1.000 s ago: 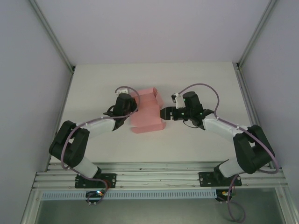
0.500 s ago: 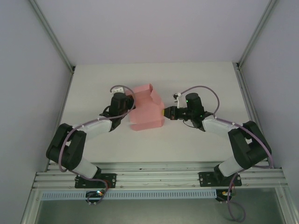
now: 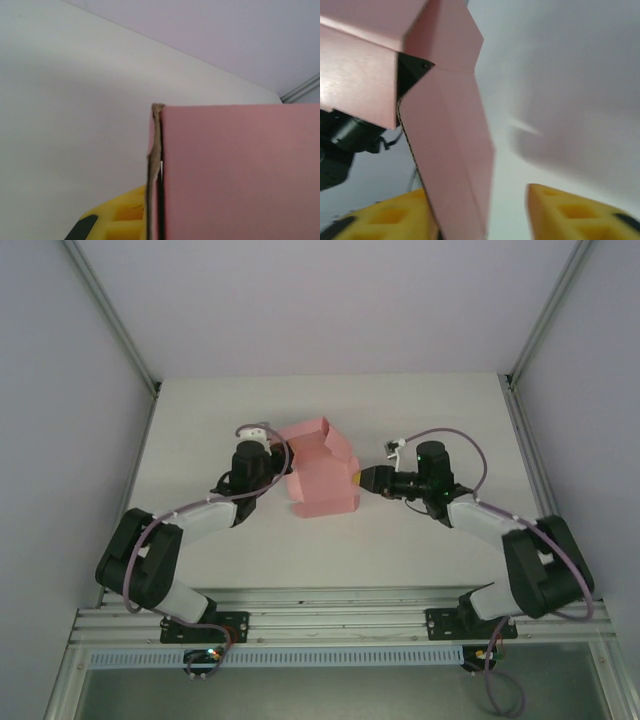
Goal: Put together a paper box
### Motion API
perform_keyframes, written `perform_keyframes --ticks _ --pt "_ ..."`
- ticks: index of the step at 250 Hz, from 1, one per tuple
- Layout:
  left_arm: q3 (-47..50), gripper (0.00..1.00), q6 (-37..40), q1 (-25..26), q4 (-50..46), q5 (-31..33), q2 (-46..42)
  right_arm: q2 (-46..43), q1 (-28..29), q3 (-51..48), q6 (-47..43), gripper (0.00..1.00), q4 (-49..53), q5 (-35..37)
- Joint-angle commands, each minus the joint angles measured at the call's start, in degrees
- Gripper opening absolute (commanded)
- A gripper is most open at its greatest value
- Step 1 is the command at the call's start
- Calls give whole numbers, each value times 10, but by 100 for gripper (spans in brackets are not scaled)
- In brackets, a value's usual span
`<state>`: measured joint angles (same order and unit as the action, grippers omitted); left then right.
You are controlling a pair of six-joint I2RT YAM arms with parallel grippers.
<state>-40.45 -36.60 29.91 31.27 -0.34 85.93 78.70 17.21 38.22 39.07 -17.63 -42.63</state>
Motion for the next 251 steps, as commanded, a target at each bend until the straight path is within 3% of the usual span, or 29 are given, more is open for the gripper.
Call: perform_keyframes --ticks 1,17,62,74,86,105,133,198,230,251 --pt "-13 0 41 7 -28 -18 -15 -84 -4 45 -154 65 197 79" --pt "-22 0 61 14 -58 -10 -14 -116 -6 60 -213 81 243 93" --pt "-26 0 90 27 -78 -17 -12 -134 -20 119 -291 85 329 176" --pt "-27 0 93 30 -83 -16 -10 -115 -22 138 -306 78 341 176" --pt "-31 0 96 34 -91 -12 -9 -93 -23 158 -320 57 351 160" --pt "-36 0 101 40 -100 -4 -6 -60 -21 179 -353 52 349 113" --pt "-46 0 102 44 -116 4 -4 -19 -11 201 -392 51 349 68" --pt "-56 0 106 52 -125 13 -1 55 35 251 -434 51 363 65" --pt "-65 0 104 56 -140 29 5 73 63 259 -441 51 352 81" --pt "-65 0 103 56 -141 28 6 75 73 255 -427 55 338 140"
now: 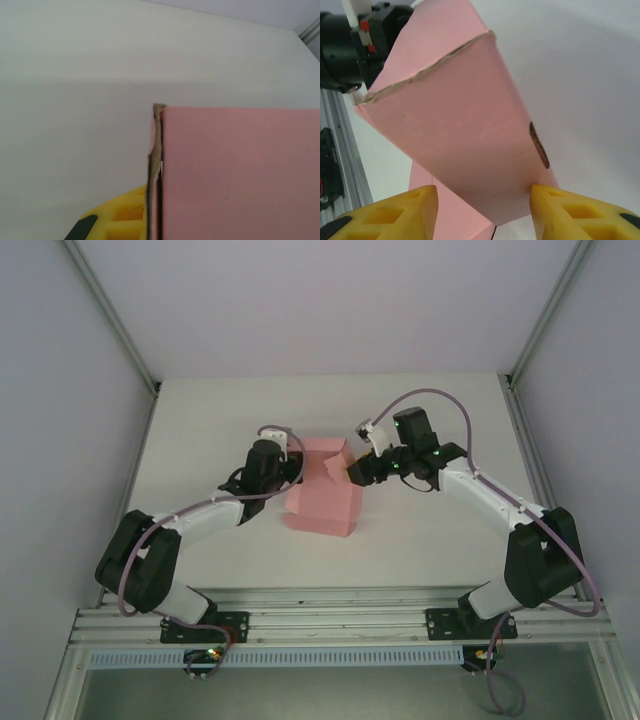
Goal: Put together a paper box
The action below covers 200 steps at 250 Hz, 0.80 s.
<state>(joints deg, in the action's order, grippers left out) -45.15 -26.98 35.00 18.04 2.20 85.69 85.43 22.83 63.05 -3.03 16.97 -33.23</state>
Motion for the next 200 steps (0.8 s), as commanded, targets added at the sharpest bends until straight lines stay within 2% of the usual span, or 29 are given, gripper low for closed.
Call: perform_keyframes --ticks 1,10,35,86,101,125,163,200 --pt "-18 0 7 6 -9 3 8 7 17 7 -4 55 -8 50" --pt "-19 0 8 6 -9 2 6 5 19 5 4 59 -15 89" --pt "-22 0 11 9 -15 1 4 -6 30 -4 5 60 -38 192" --pt "-43 0 22 30 -51 41 12 -12 65 -11 16 59 -110 336" --pt "-50 0 23 36 -65 55 15 -6 80 -16 24 52 -140 391" --pt "-68 0 21 46 -101 90 21 8 109 -22 36 30 -181 501" --pt "-86 0 -7 56 -146 141 28 50 131 1 76 11 -178 672" --pt "-107 0 -52 53 -233 209 29 91 131 44 122 8 -101 829"
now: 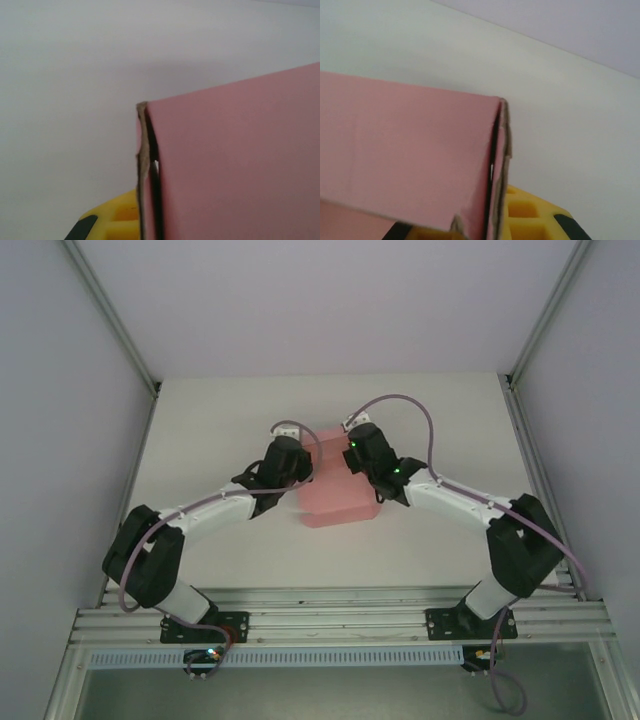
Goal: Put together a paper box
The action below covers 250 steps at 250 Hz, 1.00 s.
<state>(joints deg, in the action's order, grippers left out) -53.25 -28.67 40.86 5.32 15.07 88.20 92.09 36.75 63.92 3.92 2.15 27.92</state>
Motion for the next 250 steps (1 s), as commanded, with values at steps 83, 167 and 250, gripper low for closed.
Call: perform_keyframes --ticks 83,167,250 --pt "-30 0 -141 -56 -288 165 -32 61 -42 44 27 8 97 461" --pt "-26 0 -122 -76 -278 137 -42 44 -52 29 53 13 100 420" --pt "-86 0 -76 -26 -202 55 3 -21 -35 -53 75 53 -55 -25"
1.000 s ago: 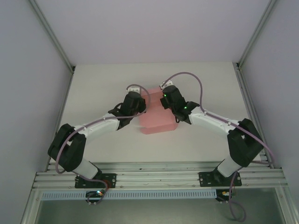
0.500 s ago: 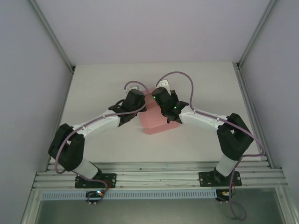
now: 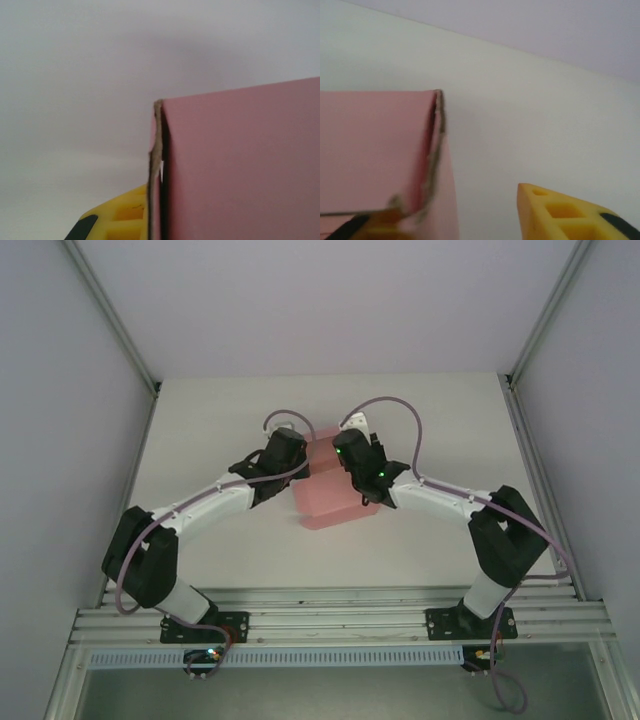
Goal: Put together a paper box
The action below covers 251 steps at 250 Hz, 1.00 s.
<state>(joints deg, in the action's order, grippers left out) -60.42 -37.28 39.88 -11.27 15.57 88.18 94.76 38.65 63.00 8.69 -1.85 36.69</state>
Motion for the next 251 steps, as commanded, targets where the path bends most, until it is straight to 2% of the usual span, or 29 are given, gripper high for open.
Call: perform_keyframes --ticks 1,16,29,36,89,106,134,152,170,191,208,251 --pt "-15 0 9 -16 -35 50 3 -49 -54 -45 28 53 -17 -121" --pt "-12 0 17 -18 -14 36 2 -68 -54 -61 12 70 -47 -245" --pt "-10 0 18 -20 -6 31 1 -86 -54 -72 18 85 -65 -313" --pt "-10 0 22 -20 -5 26 1 -96 -55 -77 23 99 -72 -339" --pt "-7 0 69 -36 3 -14 -2 -179 -71 -121 42 100 -83 -491" --pt "-2 0 112 -49 12 -55 -7 -213 -80 -132 65 100 -65 -476" --pt "-7 0 220 -59 -1 -148 -22 -272 -121 -139 100 100 21 -424" --pt "-22 0 320 -62 -37 -193 -20 -313 -154 -150 137 99 81 -378" --pt "-53 0 417 -59 -101 -175 -6 -349 -190 -167 161 100 128 -361" --pt "-80 0 572 -53 -170 -188 9 -380 -223 -174 159 100 186 -361" --pt "-108 0 678 -37 -219 -153 20 -397 -239 -177 157 100 224 -352" --pt "-188 0 810 -5 -305 -106 54 -424 -259 -221 158 100 214 -356"
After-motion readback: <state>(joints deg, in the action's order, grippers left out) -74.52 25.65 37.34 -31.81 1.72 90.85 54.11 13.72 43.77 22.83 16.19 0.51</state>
